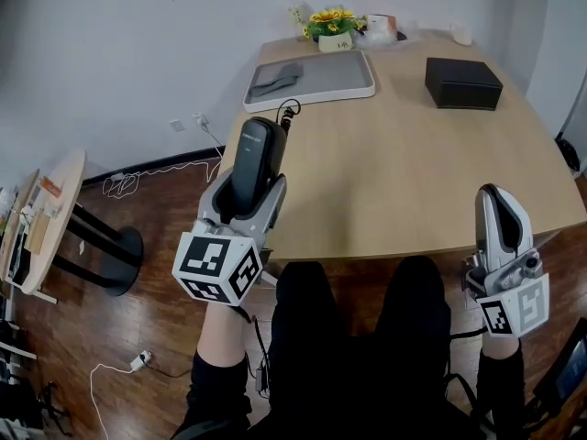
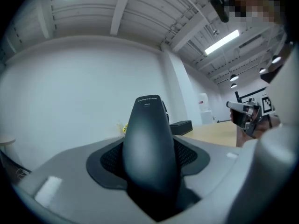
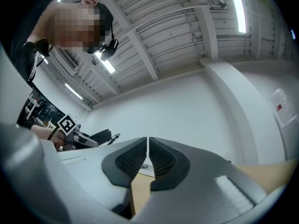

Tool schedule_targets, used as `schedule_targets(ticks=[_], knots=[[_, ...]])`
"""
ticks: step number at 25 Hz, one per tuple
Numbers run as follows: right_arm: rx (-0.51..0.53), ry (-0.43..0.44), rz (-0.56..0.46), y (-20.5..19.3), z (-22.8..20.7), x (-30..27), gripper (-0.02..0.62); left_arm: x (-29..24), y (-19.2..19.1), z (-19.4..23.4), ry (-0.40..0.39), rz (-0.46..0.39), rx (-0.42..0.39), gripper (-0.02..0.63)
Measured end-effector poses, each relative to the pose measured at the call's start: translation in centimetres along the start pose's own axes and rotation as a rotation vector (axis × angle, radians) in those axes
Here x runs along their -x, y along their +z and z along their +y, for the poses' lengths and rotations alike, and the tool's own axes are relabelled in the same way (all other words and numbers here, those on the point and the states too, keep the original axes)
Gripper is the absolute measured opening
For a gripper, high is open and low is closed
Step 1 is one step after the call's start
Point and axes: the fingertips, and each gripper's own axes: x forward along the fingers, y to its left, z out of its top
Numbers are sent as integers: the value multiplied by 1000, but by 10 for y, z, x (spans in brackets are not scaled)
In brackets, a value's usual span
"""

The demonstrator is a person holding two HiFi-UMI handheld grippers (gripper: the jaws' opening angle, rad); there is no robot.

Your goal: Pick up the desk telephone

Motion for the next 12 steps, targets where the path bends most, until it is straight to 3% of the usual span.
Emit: schedule_targets(ticks=[4, 12], knots=[[4, -22, -11, 2, -6, 3, 15, 12, 23, -9, 59, -76, -88, 265], [11, -41, -39, 10, -10, 5, 15, 22, 46, -31, 91, -192, -153, 264]])
